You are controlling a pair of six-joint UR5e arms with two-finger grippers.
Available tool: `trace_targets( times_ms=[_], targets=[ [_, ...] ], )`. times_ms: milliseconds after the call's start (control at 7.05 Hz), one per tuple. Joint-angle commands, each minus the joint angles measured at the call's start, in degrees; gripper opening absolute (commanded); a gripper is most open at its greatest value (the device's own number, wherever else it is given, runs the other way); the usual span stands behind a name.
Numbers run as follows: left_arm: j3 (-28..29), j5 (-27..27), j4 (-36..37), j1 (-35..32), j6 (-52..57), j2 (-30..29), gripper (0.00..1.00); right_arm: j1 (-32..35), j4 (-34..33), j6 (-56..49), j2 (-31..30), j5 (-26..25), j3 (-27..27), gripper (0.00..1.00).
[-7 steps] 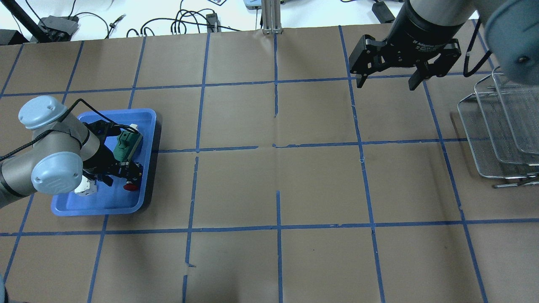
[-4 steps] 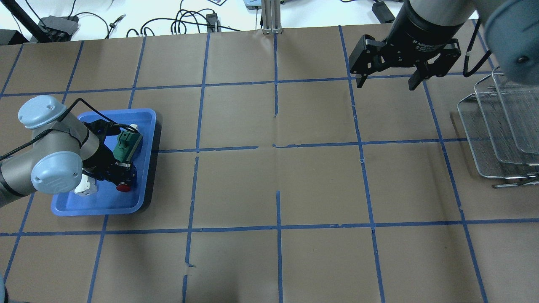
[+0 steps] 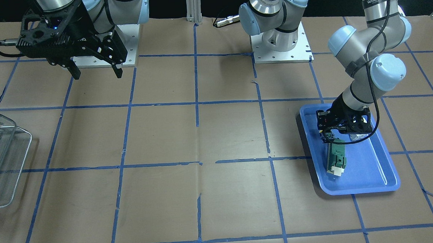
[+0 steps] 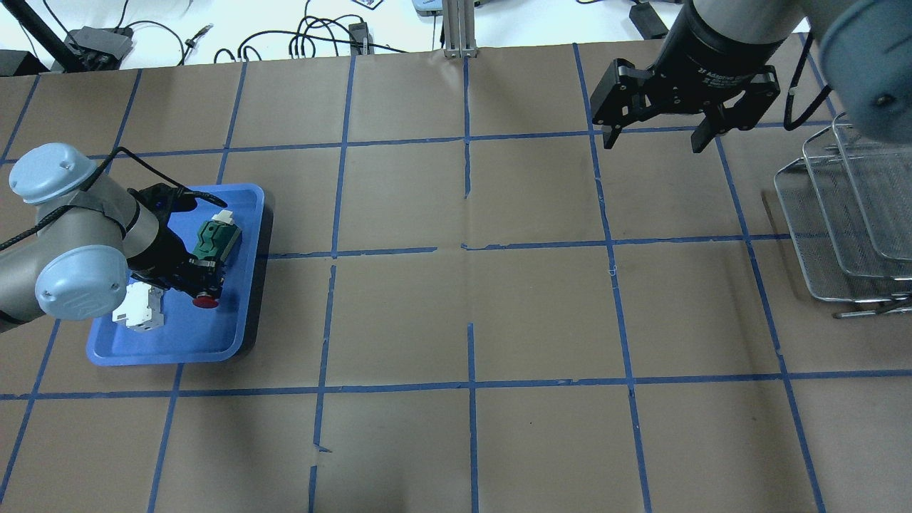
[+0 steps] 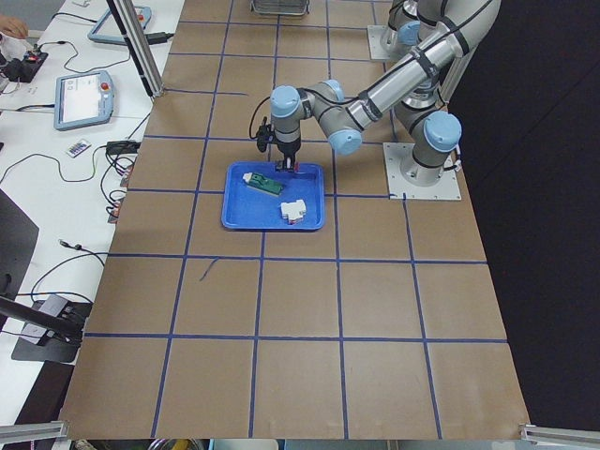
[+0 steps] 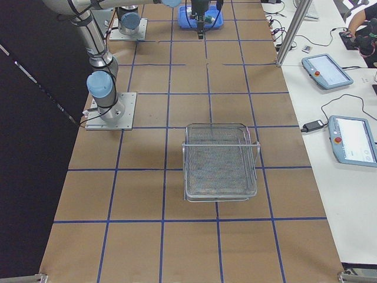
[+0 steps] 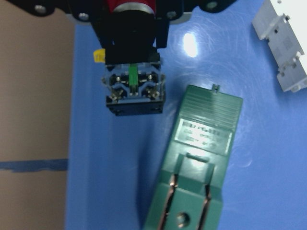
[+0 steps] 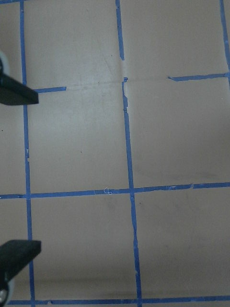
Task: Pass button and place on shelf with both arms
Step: 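Lift the push button with the left gripper toward the table center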
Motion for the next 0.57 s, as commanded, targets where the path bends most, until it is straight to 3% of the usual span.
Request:
trace_targets(
  times_ms=[0,425],
  targets=[
    [1.95,-2.76,-5.68,-7.22,-2.19,6.19,0.07,0.0,0.04,0.0,0.03,-0.07,0.5,1.0],
    [9.68,-5.23,-14.4,-22.77,-14.73,9.47,0.05,0.0,0.04,0.0,-0.06,0.02,0.68,1.0]
  ],
)
